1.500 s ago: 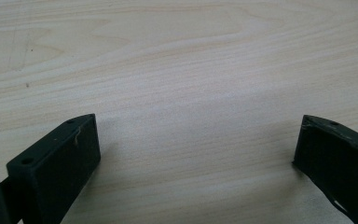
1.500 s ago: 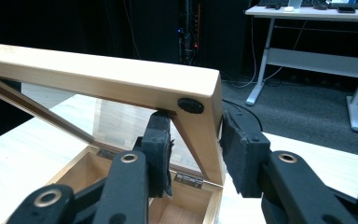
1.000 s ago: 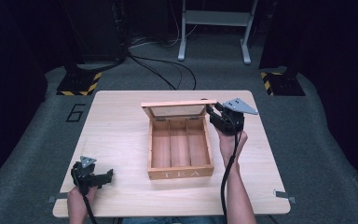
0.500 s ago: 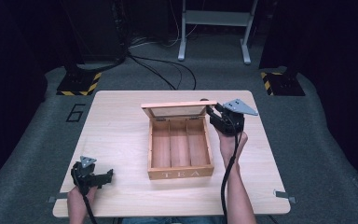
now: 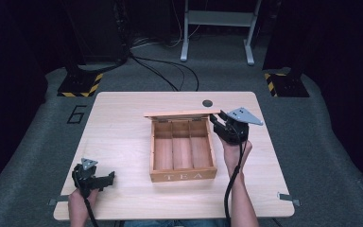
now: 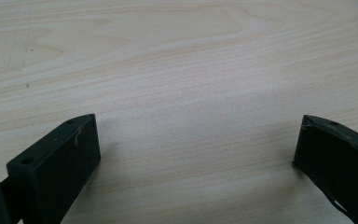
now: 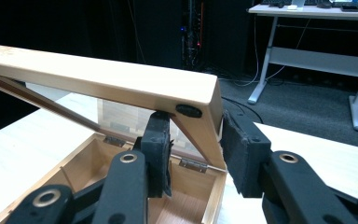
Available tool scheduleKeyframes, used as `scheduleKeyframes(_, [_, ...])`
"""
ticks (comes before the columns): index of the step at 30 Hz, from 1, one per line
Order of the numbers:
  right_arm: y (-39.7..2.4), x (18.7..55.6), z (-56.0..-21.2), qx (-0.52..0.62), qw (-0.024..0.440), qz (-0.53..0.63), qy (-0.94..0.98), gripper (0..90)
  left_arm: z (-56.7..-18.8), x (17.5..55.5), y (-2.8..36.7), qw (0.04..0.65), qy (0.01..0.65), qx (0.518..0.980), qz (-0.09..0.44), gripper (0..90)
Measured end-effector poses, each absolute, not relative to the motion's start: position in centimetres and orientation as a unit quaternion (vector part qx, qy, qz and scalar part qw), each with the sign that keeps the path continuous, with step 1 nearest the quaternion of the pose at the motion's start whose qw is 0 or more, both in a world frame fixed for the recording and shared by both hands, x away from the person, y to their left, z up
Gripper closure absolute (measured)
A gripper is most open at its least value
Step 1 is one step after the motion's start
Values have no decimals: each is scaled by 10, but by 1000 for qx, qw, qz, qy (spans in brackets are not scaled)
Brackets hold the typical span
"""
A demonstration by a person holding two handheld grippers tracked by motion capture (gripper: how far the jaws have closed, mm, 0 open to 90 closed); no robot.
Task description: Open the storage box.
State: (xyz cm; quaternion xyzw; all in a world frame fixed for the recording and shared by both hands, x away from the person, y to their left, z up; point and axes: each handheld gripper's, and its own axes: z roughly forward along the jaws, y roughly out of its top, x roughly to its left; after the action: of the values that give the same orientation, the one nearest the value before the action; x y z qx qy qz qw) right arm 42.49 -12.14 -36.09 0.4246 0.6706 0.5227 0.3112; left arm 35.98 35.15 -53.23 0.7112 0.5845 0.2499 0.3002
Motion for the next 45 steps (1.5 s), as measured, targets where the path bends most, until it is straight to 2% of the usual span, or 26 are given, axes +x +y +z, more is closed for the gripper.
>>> scheduleKeyframes(27, [-127, 379, -408, 417, 315, 516, 679, 618, -532, 360, 351, 302, 586, 710, 248, 2])
scheduleKeyframes(45, [-133, 361, -454, 425, 275, 501, 702, 629, -532, 360, 351, 302, 586, 710, 249, 1])
